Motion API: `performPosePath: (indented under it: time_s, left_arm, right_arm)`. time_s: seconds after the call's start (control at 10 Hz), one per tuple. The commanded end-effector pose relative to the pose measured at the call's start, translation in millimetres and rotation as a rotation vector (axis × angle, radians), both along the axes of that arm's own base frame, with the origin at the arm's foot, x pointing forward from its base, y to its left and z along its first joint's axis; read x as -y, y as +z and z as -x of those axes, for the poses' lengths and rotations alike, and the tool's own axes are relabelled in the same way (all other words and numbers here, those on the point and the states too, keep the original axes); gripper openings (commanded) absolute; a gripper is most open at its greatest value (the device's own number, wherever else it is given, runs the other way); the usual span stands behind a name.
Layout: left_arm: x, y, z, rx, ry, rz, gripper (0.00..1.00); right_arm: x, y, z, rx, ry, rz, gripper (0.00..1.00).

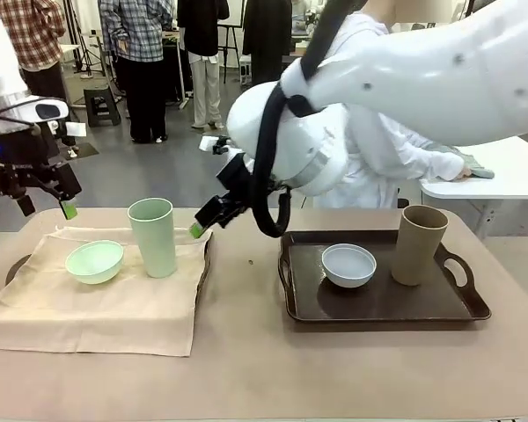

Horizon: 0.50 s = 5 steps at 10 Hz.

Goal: Set up a tray with a mat and arrange the tableware.
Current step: Place the Picnic Bowl and Reusable plastic cup back onto the Handle tray in front of the human's position.

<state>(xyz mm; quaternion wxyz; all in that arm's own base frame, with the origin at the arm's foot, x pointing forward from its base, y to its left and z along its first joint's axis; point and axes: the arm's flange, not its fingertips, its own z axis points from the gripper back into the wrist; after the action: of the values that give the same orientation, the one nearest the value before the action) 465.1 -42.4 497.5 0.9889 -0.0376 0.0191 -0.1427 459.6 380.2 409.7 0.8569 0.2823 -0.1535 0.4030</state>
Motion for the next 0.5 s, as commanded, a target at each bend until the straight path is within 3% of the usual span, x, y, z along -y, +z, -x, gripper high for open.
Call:
performPosePath:
  time_s: [0.0,0.1,0.4]
  left_arm:
    - [22.9,20.2,5.9,0.021,-0.066,-0.073,1.0]
    - [39.6,36.9,10.0,0.056,-0.07,-0.094,1.0]
    - [63.1,68.5,9.0,0.08,-0.048,-0.095,1.0]
  right_arm:
    - [8.7,42.0,11.2,-0.249,-0.197,0.132,1.0]
    - [19.5,66.0,22.7,-0.309,-0.296,0.205,1.0]
    - [17.4,132.6,51.9,-0.323,-0.497,0.392,1.0]
